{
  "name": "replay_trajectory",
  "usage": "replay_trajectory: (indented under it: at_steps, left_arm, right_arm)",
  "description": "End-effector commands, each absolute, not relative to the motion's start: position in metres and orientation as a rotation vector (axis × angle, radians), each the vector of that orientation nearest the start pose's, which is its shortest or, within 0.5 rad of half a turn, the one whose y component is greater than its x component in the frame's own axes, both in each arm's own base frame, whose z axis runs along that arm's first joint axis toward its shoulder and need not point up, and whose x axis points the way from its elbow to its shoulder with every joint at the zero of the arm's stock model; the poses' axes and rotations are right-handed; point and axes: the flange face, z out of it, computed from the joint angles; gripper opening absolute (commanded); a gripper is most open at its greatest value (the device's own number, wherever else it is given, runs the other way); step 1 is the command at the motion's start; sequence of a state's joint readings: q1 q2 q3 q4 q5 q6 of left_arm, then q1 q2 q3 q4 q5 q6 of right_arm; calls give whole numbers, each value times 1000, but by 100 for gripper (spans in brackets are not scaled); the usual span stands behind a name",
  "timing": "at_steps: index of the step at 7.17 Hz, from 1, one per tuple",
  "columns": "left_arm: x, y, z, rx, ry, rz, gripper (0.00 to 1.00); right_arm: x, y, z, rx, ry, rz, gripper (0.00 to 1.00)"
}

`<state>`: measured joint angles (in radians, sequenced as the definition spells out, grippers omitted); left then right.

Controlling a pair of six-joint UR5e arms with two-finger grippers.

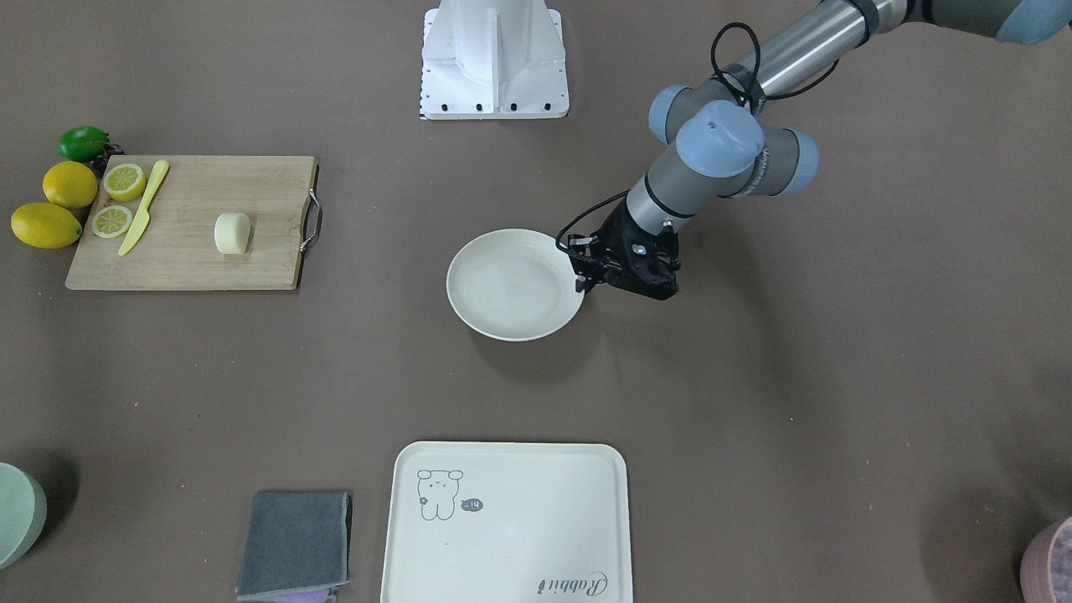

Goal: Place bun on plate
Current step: 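Slide the white plate toward the table centre with the left gripper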

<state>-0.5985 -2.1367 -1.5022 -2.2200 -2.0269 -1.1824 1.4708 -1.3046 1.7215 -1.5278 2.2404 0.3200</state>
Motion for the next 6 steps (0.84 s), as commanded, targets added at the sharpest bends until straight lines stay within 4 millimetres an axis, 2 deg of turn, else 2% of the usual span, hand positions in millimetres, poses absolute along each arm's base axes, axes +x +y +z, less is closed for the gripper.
replay_trajectory:
  at_steps: [1, 2, 3, 5, 6]
  left_arm:
    - [546, -439, 263, 183, 1209, 98, 0]
    - [543, -436, 257, 191, 1223, 105, 98]
    - [531, -437, 249, 210, 1240, 102, 98]
    - [464, -490, 239, 274, 1249, 27, 98]
    - [420, -522, 236, 285, 1260, -10, 98]
  right_arm:
    - [15, -600, 448, 282, -729, 65, 100]
    - [15, -599, 449, 278, -732, 66, 100]
    - [14, -598, 450, 276, -735, 66, 100]
    - [2, -597, 434, 297, -749, 34, 100]
    - [-13, -594, 428, 290, -777, 4, 100]
